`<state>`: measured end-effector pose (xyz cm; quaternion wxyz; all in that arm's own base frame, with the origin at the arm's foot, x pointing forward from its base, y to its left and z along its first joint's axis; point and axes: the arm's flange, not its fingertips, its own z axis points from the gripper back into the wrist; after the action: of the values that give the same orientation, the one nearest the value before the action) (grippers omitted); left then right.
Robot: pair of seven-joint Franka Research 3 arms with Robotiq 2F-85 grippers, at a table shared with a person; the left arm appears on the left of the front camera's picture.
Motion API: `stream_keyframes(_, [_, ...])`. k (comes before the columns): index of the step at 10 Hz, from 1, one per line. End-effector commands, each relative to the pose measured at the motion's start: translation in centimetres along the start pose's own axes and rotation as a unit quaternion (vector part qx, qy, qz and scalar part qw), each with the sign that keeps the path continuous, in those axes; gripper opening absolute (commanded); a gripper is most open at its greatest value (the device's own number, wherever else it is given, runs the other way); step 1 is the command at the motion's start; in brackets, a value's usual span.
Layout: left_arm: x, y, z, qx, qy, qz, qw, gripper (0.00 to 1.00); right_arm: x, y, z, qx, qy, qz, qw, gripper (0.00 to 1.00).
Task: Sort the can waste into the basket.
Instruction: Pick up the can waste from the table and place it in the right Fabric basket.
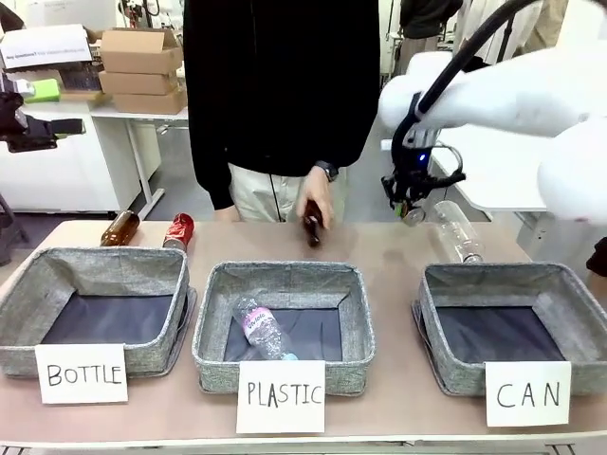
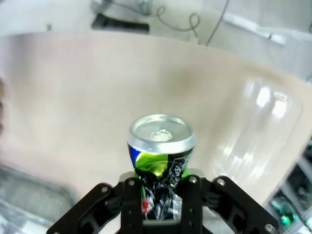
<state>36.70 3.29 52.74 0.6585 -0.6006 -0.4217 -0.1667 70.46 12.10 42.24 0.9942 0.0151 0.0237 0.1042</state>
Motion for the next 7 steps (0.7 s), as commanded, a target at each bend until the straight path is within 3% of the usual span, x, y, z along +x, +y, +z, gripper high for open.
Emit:
stream_keyframes(1, [0.0,0.0,0.0,-0.002,0.003,-0.008,1.000,1.00,-14.4,-1.7,5.3,0.040,-0.001,0.101,0.994,0.00])
stream_keyframes(2, [0.0,0.0,0.0,-0.002,0.003,-0.008,1.000,1.00,-20.0,-1.9,5.9,0.038,-0.005,0.190,0.981,0.00])
stream_keyframes(4, [0.0,0.0,0.0,-0.002,0.003,-0.008,1.000,1.00,-27.4,-2.5,5.0,0.040,-0.046,0.252,0.966,0.00])
stream_keyframes(7, [0.0,0.0,0.0,-0.002,0.003,-0.008,1.000,1.00,-33.5,-3.4,1.4,0.108,-0.069,0.272,0.954,0.00])
